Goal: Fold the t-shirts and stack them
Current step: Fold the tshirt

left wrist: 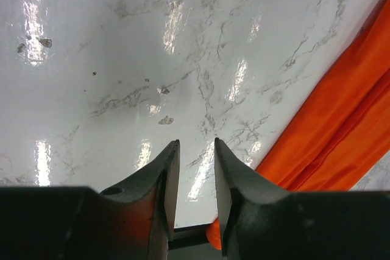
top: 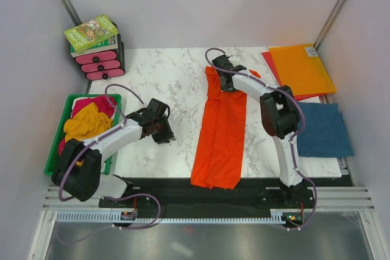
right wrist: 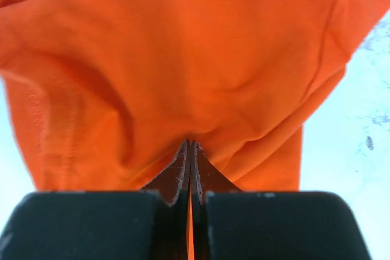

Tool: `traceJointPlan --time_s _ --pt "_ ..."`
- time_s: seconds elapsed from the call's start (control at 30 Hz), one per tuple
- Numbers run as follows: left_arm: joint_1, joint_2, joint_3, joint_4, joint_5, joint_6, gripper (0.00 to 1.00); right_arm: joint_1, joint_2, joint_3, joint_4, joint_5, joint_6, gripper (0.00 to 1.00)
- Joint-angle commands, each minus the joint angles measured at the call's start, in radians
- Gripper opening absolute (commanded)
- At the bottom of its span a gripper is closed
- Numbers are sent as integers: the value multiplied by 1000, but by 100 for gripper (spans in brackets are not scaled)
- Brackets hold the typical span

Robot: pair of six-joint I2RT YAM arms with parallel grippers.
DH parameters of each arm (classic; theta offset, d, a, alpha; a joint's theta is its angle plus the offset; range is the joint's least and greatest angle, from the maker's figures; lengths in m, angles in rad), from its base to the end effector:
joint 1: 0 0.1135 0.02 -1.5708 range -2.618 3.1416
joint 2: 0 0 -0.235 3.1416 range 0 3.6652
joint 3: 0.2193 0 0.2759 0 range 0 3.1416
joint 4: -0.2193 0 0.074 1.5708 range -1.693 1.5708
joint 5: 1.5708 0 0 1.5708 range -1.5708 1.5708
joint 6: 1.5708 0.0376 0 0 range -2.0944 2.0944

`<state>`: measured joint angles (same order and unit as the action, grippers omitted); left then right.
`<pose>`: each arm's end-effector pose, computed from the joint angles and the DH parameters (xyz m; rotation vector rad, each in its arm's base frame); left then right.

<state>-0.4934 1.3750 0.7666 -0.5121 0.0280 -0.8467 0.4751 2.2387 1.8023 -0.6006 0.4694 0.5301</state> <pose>0.2445 -0.1327 0.1389 -0.4788 2.7331 -0.4251 0.4432 0.2089 0.1460 0.2275 2.4450 -0.1907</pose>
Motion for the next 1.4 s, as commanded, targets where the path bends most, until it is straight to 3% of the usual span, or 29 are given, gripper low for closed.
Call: traceJointPlan --time_s 0.0,0.2,0.5,0.6,0.73,0.8,0.83,0.87,0.9,0.93,1.03,1.1,1.27,1.37 --pt "-5 -11 11 29 20 37 36 -6 -7 29 -15 -6 18 0" --pt "-7 44 22 32 39 43 36 -1 142 116 -42 -172 -34 0" --pt "-5 82 48 32 38 64 35 -4 410 555 -90 -302 -41 3" --pt "-5 107 69 29 36 70 36 -7 489 672 -74 -351 -24 7" --pt "-5 145 95 32 15 84 37 -18 510 652 65 -466 -12 25" --pt "-5 156 111 30 1 95 39 -18 454 558 111 -454 -13 31" --pt "-5 150 115 35 -5 104 40 -18 347 484 202 -431 -10 37" --pt "-5 141 117 40 -20 110 41 -16 273 385 281 -417 -2 41" --pt "-7 125 109 46 -25 116 44 -15 193 173 362 -404 7 46" --pt "-5 90 103 64 -25 124 46 -12 56 88 472 -385 20 58" --pt "-17 24 66 93 -56 126 54 5 -144 -76 476 -315 12 70" --pt "-36 3 40 110 -53 103 55 28 -244 -196 466 -235 -4 72" --pt "-203 -60 -82 239 -51 11 56 121 -563 -478 406 -68 7 73" --pt "-286 -60 -133 290 -36 -18 55 164 -691 -602 345 -48 53 72"
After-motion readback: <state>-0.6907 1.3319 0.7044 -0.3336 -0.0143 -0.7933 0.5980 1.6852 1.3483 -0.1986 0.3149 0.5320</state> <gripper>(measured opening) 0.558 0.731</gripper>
